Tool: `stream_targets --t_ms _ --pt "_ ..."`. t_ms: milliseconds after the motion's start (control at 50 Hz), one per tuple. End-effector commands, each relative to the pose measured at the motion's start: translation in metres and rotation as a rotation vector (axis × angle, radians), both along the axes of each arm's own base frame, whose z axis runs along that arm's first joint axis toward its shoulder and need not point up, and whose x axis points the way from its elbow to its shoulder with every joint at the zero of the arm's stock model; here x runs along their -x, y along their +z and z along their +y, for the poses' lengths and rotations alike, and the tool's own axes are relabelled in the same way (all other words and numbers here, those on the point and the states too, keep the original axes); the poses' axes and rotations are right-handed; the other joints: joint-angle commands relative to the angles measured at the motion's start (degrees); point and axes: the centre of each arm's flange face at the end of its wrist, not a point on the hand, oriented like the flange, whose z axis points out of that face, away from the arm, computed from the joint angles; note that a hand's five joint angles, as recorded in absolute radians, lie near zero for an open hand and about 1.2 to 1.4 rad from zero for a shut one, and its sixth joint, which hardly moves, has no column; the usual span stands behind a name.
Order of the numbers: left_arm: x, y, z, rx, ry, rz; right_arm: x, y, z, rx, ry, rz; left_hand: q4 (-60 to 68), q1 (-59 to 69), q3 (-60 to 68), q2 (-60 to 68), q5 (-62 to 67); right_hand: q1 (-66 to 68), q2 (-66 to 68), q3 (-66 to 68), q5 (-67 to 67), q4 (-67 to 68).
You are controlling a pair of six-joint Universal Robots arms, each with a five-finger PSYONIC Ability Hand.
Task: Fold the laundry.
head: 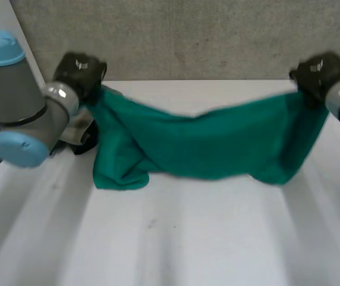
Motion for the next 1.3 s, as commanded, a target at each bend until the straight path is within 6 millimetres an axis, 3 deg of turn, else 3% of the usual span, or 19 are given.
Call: stream_targets --t_ms 20,40,80,140,180,240,280,400,420,540,560,600,720,820,920,1020,1060,1180,1300 --pt "0.021 0.091 -0.034 0.505 -0.004 0.173 -0.017 0.095 -0.043 0.62 0.022 -0.283 11.09 14.39 11.49 11.21 14.05 23.08 12.36 12.33 12.81 11.77" --pt "0.02 0.111 -0.035 0.602 0.007 0.22 -0.017 0.106 -0.044 0.679 0.023 -0.31 11.09 14.39 11.49 11.21 14.05 23.08 12.36 12.33 12.81 11.77" --pt "0.022 0.127 -0.031 0.681 0.0 0.266 -0.017 0.133 -0.042 0.815 0.035 -0.366 11.09 14.39 11.49 11.21 14.05 23.08 12.36 12.33 12.81 11.77" --pt "0.026 0.144 -0.022 0.739 -0.016 0.327 -0.015 0.15 -0.038 0.865 0.028 -0.39 11.09 14.39 11.49 11.21 14.05 23.08 12.36 12.33 12.81 11.77" --pt "0.024 0.148 -0.018 0.723 -0.015 0.353 -0.015 0.151 -0.036 0.857 0.028 -0.388 11.09 14.39 11.49 11.21 14.05 23.08 12.36 12.33 12.81 11.77" --pt "0.024 0.134 -0.017 0.661 -0.017 0.338 -0.015 0.14 -0.035 0.78 0.028 -0.375 11.09 14.39 11.49 11.21 14.05 23.08 12.36 12.33 12.81 11.77" --pt "0.022 0.113 -0.016 0.592 -0.017 0.307 -0.015 0.131 -0.036 0.734 0.022 -0.364 11.09 14.39 11.49 11.21 14.05 23.08 12.36 12.33 12.81 11.77" --pt "0.02 0.056 -0.006 0.416 -0.041 0.226 -0.013 0.061 -0.037 0.474 0.017 -0.292 11.09 14.39 11.49 11.21 14.05 23.08 12.36 12.33 12.81 11.77" --pt "0.021 0.033 -0.002 0.353 -0.055 0.198 -0.014 0.051 -0.035 0.447 0.023 -0.28 11.09 14.39 11.49 11.21 14.05 23.08 12.36 12.33 12.81 11.77" --pt "0.017 -0.047 0.019 0.126 -0.076 0.098 -0.02 -0.034 -0.014 0.18 0.129 -0.204 11.09 14.39 11.49 11.21 14.05 23.08 12.36 12.33 12.81 11.77" --pt "0.014 -0.07 0.026 0.058 -0.073 0.065 -0.02 -0.045 -0.01 0.147 0.144 -0.19 11.09 14.39 11.49 11.21 14.05 23.08 12.36 12.33 12.81 11.77" --pt "0.011 -0.088 0.033 -0.002 -0.071 0.025 -0.016 -0.072 0.0 0.077 0.171 -0.133 11.09 14.39 11.49 11.21 14.05 23.08 12.36 12.33 12.81 11.77" --pt "-0.007 -0.128 0.072 -0.211 -0.074 -0.162 0.013 -0.107 0.02 -0.056 0.132 0.006 11.09 14.39 11.49 11.21 14.05 23.08 12.36 12.33 12.81 11.77" --pt "-0.026 -0.111 0.109 -0.308 -0.075 -0.238 0.028 -0.087 0.06 -0.199 0.119 0.086 11.09 14.39 11.49 11.21 14.05 23.08 12.36 12.33 12.81 11.77" --pt "-0.045 -0.094 0.156 -0.435 -0.085 -0.294 0.063 -0.061 0.105 -0.437 0.053 0.155 11.09 14.39 11.49 11.21 14.05 23.08 12.36 12.33 12.81 11.77" --pt "-0.065 -0.073 0.211 -0.582 -0.118 -0.358 0.083 -0.031 0.135 -0.453 0.041 0.264 11.09 14.39 11.49 11.21 14.05 23.08 12.36 12.33 12.81 11.77" --pt "-0.067 -0.069 0.218 -0.597 -0.122 -0.369 0.086 -0.027 0.145 -0.44 0.056 0.332 11.09 14.39 11.49 11.21 14.05 23.08 12.36 12.33 12.81 11.77" --pt "-0.059 -0.069 0.203 -0.516 -0.124 -0.35 0.087 -0.038 0.146 -0.449 0.073 0.337 11.09 14.39 11.49 11.21 14.05 23.08 12.36 12.33 12.81 11.77" --pt "-0.041 -0.089 0.161 -0.457 -0.112 -0.327 0.087 -0.071 0.095 -0.376 0.023 0.258 11.09 14.39 11.49 11.21 14.05 23.08 12.36 12.33 12.81 11.77"
